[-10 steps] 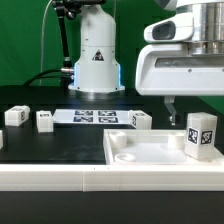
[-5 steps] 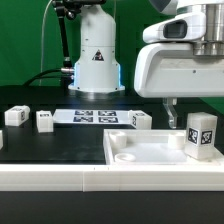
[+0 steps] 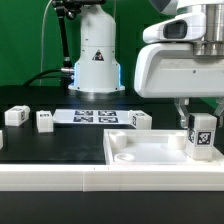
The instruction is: Assemble one leg
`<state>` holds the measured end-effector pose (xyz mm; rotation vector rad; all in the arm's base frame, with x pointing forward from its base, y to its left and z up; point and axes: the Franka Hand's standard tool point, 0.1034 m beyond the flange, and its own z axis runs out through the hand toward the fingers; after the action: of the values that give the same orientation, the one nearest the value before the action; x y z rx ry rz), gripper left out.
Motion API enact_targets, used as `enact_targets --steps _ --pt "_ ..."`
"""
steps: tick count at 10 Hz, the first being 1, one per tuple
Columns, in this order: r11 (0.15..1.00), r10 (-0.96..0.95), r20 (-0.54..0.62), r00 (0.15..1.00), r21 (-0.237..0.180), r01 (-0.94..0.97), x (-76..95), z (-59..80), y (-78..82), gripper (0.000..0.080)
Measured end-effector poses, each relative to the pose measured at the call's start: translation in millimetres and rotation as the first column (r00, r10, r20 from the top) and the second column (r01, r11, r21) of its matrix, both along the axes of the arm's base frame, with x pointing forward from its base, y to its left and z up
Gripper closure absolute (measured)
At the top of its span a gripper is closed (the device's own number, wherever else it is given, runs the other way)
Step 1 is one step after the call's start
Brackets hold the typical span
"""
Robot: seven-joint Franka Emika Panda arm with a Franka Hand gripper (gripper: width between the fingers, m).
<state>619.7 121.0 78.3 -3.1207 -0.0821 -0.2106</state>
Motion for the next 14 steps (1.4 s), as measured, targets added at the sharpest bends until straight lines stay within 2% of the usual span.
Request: enact_targets --steps 1,3,7,8,11,12,14 --pt "1.000 -0.013 0.000 1.000 0.003 0.013 0.0 0.0 0.2 0.0508" --pt "0.969 -0.241 -0.013 0.970 0.047 0.242 0.2 0.0 -1.3 0.0508" --pt "0.768 -0.632 -0.040 0.774 0.106 0.632 0.2 -1.8 -2.3 0.0508" --pt "0.630 -0.766 -0.061 0.640 0.120 0.767 0.2 -2.1 -2.2 0.0507" --pt "0.329 -0.934 -0.104 0.343 0.124 0.936 0.3 -2.4 -1.5 0.0505" --pt "0.302 -0.942 -0.112 0.316 0.125 0.945 -0.4 -2.6 -0.7 0.0505" --pt "0.328 -0.934 -0.108 0.341 0.125 0.936 -0.4 -2.9 -0.5 0.0505"
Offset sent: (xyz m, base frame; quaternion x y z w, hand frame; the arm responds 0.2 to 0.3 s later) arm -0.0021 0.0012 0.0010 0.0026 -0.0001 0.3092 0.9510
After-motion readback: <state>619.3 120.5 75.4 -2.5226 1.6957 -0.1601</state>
